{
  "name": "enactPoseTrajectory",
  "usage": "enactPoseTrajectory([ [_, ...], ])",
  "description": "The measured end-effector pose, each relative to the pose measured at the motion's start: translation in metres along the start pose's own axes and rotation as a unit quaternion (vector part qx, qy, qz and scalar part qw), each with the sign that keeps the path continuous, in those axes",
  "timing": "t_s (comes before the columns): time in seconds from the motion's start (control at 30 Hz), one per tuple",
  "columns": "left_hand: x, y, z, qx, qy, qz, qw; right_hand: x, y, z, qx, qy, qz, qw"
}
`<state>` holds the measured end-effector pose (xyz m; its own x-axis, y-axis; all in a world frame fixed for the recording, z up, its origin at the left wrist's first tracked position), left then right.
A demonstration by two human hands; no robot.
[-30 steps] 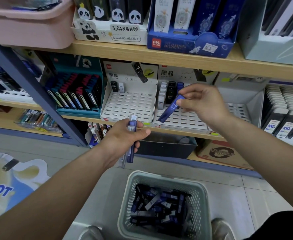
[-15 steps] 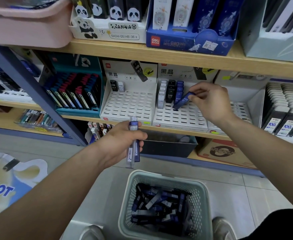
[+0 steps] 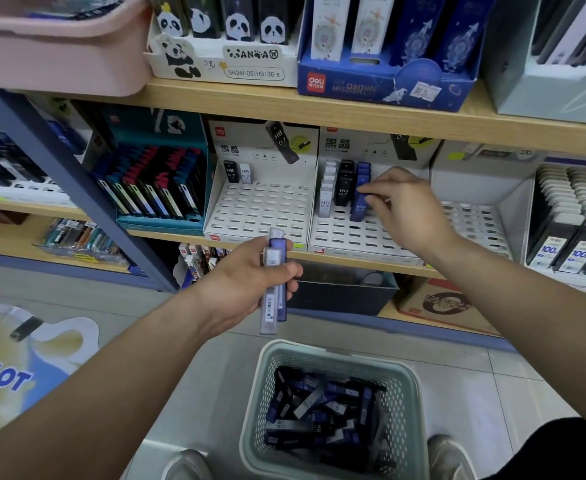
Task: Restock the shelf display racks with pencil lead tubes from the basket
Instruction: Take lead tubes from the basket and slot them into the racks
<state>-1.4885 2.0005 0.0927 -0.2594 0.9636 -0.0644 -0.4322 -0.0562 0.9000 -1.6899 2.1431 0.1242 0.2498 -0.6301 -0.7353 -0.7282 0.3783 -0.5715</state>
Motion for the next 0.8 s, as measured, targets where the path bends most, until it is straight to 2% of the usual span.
enactPoseTrajectory([
  [0.1,-0.001,0.001,0.001,0.008,-0.005,-0.01,1.0,-0.008,-0.016,0.0,0.004,0.026,0.015,1.0],
  [0.17,0.0,0.002,0.0,0.015,-0.007,-0.009,1.0,-0.009,-0.036,0.0,0.013,0.015,-0.061,0.998],
  [0.27,0.002,0.005,0.0,0.028,-0.015,-0.015,0.999,0.013,-0.071,0.009,0.081,-0.107,-0.271,0.953],
  [0.33,0.005,0.007,0.0,0.04,-0.019,-0.022,0.999,0.028,-0.083,0.016,0.106,-0.155,-0.327,0.926],
  [0.5,0.008,0.009,0.002,0.065,-0.03,-0.049,0.996,0.042,-0.086,0.02,0.144,-0.159,-0.365,0.906],
  [0.67,0.012,0.013,0.004,0.078,-0.043,-0.059,0.994,0.044,-0.082,0.022,0.177,-0.176,-0.427,0.869],
  [0.8,0.009,0.013,0.002,0.074,-0.032,-0.03,0.996,0.041,-0.075,0.02,0.175,-0.18,-0.431,0.867],
])
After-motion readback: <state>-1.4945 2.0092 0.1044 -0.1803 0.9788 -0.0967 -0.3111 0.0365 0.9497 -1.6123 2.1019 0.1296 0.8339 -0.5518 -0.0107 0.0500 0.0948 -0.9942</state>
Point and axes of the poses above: each hand's wrist, its own z-axis away from the middle knuckle, its own x-axis out of the palm, y = z × x, the point moved 6 cm from there along -z, towards the middle knuckle, and after that the axes turned 13 degrees about -z, right-handed, at the moved point
